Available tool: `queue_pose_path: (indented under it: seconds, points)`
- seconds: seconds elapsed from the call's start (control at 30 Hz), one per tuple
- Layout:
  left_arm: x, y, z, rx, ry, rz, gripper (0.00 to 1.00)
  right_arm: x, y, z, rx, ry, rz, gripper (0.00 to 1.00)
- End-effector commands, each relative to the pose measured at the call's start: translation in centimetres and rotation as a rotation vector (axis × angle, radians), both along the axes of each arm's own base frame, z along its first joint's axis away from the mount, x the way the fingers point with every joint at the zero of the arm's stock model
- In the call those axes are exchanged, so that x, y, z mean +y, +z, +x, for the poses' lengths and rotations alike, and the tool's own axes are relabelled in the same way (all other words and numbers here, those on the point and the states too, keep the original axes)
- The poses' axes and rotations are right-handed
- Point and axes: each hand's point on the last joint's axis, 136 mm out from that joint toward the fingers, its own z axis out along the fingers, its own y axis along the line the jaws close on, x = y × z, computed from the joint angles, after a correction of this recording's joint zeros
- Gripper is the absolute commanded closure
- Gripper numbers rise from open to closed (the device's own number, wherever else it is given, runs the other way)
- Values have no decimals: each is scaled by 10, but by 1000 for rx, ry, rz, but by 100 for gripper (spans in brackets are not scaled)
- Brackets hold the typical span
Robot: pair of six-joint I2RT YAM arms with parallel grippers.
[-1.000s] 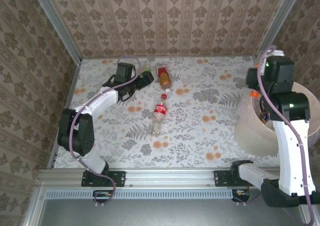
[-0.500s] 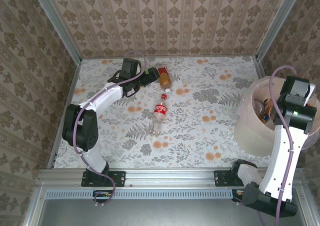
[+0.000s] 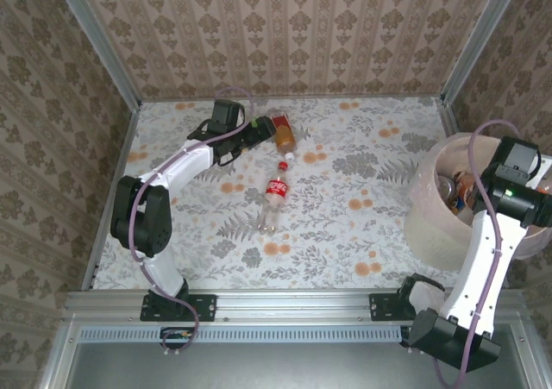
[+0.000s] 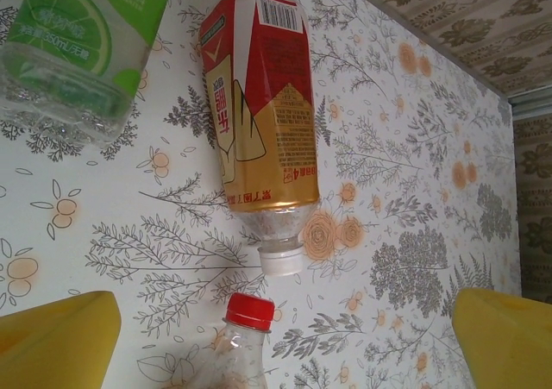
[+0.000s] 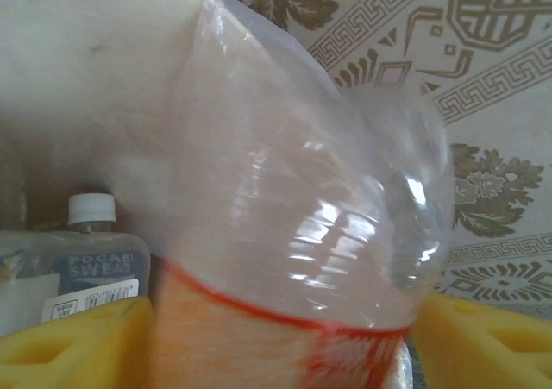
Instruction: Put the plastic bottles in the bin
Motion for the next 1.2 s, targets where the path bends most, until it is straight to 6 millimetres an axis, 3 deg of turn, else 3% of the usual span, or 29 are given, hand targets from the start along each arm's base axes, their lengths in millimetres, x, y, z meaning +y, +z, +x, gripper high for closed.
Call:
queue_pose_path:
  seconds: [0.0, 0.37, 0.5, 0.73, 0.93, 1.17]
  points:
    - [1, 2, 3, -7, -7, 16, 0, 1, 15, -7, -32, -34, -17, 16]
    - [-2, 4, -3, -10, -16, 4, 0, 17, 31, 15, -148, 42, 36, 0]
    - [-2, 3, -6, -9, -25, 13, 0, 26, 41, 24, -196, 81, 25, 0]
    - [-2, 2, -6, -9, -31, 29, 0, 57, 52, 62, -309, 231, 63, 0]
    - [10, -1, -6, -14, -1, 94, 0, 93, 64, 102, -457, 392, 133, 0]
    - [26, 4, -6, -37, 34, 172, 0, 178, 82, 157, -695, 731, 394, 0]
